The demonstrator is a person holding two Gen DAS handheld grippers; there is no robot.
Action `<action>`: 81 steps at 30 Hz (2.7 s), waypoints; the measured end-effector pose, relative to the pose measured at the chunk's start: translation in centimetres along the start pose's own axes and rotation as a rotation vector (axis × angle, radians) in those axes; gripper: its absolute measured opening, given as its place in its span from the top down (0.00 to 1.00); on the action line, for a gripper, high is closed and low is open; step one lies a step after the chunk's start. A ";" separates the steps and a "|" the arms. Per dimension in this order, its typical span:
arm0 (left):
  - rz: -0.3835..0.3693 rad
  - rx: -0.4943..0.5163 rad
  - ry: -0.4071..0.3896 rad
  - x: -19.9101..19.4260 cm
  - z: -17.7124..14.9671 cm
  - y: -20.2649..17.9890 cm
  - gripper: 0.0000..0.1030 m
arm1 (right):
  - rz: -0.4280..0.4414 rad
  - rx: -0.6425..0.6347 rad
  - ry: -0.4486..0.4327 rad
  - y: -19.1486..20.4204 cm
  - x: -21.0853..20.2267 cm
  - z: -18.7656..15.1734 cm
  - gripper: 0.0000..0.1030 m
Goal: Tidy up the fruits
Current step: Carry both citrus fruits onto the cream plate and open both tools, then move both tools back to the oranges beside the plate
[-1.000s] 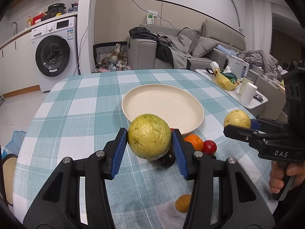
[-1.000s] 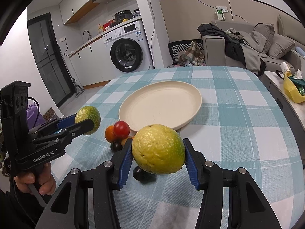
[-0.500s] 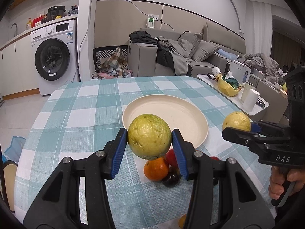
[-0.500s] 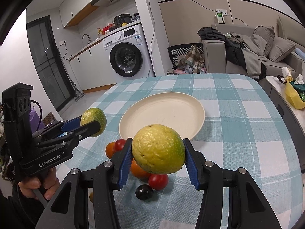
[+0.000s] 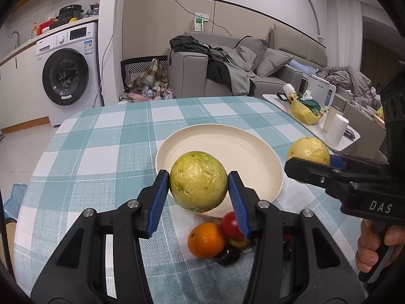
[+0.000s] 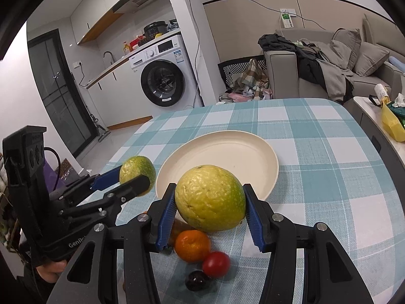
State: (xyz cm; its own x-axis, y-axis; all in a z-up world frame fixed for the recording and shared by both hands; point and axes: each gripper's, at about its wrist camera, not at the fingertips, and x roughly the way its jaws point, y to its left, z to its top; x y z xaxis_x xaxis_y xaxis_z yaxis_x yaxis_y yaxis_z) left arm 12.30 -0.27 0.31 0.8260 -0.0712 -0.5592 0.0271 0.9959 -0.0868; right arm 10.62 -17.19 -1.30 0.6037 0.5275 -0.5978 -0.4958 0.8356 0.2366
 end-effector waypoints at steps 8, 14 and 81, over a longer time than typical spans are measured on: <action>0.001 0.005 0.009 1.6 0.1 0.0 0.56 | -0.023 0.016 0.003 -0.7 1.5 0.3 0.50; -0.010 0.004 0.031 2.7 -0.1 0.4 0.56 | -0.035 0.025 0.018 -1.3 2.7 0.1 0.50; 0.102 -0.046 -0.029 -3.9 -1.3 2.5 0.01 | -0.085 -0.065 0.022 -1.9 0.1 -0.7 0.00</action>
State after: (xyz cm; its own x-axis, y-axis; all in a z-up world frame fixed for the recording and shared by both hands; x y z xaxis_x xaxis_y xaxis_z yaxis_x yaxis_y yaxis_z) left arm 8.47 2.43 1.23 0.8392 0.0324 -0.5429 -0.0831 0.9941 -0.0692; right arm 11.19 -18.84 -2.41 0.6317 0.4510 -0.6305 -0.4835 0.8650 0.1343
